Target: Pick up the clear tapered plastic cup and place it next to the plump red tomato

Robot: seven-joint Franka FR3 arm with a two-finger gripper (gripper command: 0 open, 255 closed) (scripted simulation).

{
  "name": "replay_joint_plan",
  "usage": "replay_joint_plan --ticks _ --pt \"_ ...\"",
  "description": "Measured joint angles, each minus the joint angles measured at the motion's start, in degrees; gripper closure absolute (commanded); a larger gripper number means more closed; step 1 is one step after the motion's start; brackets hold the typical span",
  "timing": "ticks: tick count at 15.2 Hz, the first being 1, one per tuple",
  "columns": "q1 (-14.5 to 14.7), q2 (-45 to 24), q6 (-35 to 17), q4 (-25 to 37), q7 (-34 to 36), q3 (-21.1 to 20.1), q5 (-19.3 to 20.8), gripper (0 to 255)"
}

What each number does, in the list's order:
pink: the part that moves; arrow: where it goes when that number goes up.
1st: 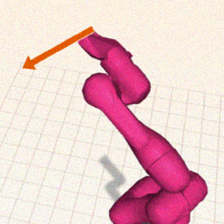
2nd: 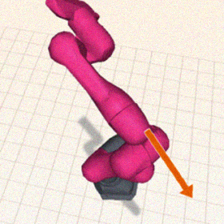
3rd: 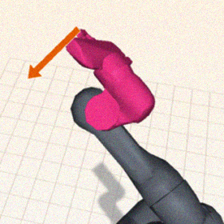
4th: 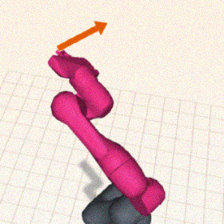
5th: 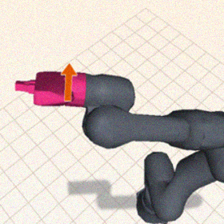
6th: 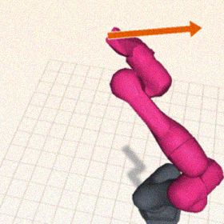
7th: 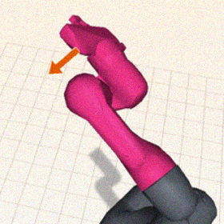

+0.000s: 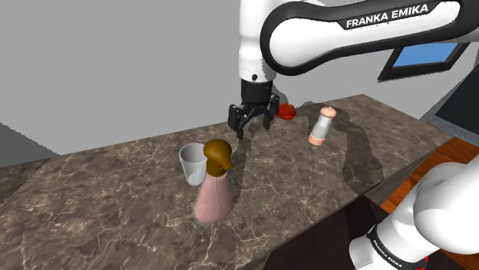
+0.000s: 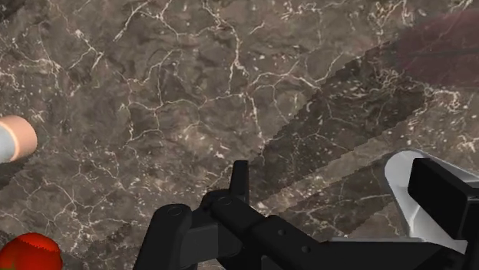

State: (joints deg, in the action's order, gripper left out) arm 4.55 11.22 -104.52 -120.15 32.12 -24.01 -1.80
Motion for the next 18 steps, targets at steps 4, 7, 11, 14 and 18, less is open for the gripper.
replay_joint_plan --ticks 4,7,11,14,18 --pt "1.16 -9.25 -1.67 6.4 6.48 -3.16 3.86 0" --pt "2.6 -16.82 -1.59 12.7 10.91 -4.46 7.69 0" --pt "6.09 -26.62 -0.35 21.75 16.56 -5.18 12.72 0" --pt "9.56 -34.51 1.73 30.39 19.77 -4.74 16.35 0" --pt "13.42 -42.21 3.34 38.67 22.29 -3.8 19.46 0"
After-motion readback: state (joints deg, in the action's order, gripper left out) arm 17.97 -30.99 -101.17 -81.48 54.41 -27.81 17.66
